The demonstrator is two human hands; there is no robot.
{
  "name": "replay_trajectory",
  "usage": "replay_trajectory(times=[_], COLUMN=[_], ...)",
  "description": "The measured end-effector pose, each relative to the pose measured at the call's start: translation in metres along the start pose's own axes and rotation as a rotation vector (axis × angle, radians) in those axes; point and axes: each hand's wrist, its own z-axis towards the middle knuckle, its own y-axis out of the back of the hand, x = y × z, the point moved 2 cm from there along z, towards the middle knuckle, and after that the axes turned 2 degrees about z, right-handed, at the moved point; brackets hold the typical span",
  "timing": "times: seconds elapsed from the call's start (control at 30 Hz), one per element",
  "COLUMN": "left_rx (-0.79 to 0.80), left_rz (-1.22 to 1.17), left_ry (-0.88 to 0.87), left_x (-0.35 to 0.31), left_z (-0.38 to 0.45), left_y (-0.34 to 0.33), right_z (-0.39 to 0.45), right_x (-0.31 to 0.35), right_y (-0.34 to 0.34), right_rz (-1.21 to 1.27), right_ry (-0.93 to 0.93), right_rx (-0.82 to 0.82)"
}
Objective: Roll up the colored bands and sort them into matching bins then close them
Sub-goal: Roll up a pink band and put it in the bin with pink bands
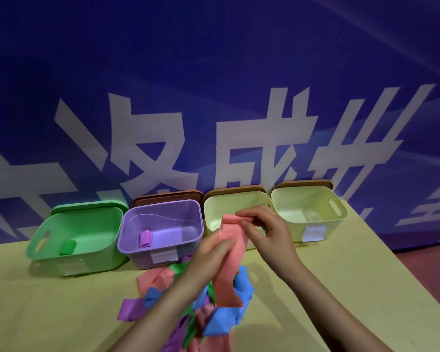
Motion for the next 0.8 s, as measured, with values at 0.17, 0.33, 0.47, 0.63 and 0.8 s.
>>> replay_trajectory(times=[0.17,0.33,0.47,0.63,0.8], left_rx=[-0.093,-0.112,-0.127,-0.186,-0.143], left_rz=[-0.057,-0.100,-0.168,-0.121,-0.105], left_ry=[-0.052,-0.038,-0.015,-0.023,-0.052], left_x=[-0.001,0.003,0.003,0.003,0.000], left_z=[0.003,0.004,0.004,0.008,0.005], left_y=[-0.001,0.006,0.009,0.019,0.019], right_z=[-0.001,-0.001,-0.002,-0.004,-0.001], right_x=[0.001,0.004,0.005,0.006,0.009], right_y=[0.002,-0.001,-0.002,-0.003,-0.006], right_rz=[-0.008,-0.018,0.063,0.068,0.005], right_ry=[0.060,0.126,0.092,0.060,0.120], right_rx=[0.000,0.020,0.105,0.162,0.187])
